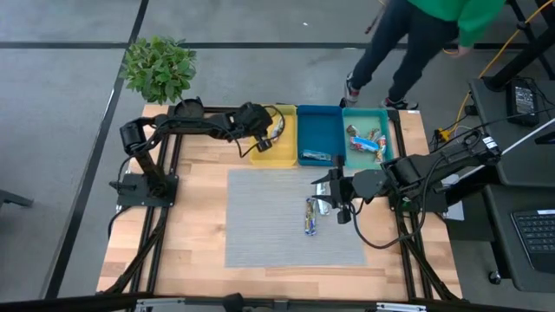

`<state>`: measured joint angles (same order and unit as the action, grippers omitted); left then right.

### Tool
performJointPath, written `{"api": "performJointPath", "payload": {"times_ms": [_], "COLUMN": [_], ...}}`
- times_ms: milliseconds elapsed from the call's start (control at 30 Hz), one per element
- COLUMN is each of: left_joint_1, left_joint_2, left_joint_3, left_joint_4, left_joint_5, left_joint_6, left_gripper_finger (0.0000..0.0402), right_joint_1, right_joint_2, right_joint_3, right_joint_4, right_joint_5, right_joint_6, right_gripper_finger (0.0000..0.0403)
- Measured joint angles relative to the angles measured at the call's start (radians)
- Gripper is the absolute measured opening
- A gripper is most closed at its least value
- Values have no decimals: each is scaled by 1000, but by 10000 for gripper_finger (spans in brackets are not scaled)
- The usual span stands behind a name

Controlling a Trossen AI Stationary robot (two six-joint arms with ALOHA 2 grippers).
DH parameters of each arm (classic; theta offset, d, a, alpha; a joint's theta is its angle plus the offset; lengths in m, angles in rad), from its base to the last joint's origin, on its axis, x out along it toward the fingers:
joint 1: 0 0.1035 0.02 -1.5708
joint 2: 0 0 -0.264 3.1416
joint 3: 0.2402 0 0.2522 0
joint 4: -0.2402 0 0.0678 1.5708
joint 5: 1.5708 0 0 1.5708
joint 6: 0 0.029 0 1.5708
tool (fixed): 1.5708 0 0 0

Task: Pick and place Granola Bars by type
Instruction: Put the right yellow granola bar into the yellow bin, then put the yellow granola bar into the yellow bin

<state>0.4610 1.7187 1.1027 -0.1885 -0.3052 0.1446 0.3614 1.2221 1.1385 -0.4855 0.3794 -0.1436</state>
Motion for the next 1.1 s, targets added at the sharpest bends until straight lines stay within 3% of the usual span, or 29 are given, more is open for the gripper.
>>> {"api": "performJointPath", "payload": {"times_ms": [233, 367, 667, 1100], "left_joint_1": [-27, -70, -263, -551], "left_joint_2": [-7, -8, -10, -7], "left_joint_3": [3, 67, 188, 180], "left_joint_4": [11, -9, -43, -50], "left_joint_5": [0, -7, 32, 28], "left_joint_6": [49, 86, 170, 314], "left_gripper_finger": [93, 128, 191, 202], "right_joint_1": [0, 0, 0, 25], "right_joint_2": [0, 0, 0, 0], "right_joint_3": [0, 0, 0, 0], "right_joint_4": [-6, -10, -25, -70], "right_joint_5": [0, 0, 0, 28], "right_joint_6": [1, 6, 44, 149], "right_gripper_finger": [169, 169, 169, 169]}}
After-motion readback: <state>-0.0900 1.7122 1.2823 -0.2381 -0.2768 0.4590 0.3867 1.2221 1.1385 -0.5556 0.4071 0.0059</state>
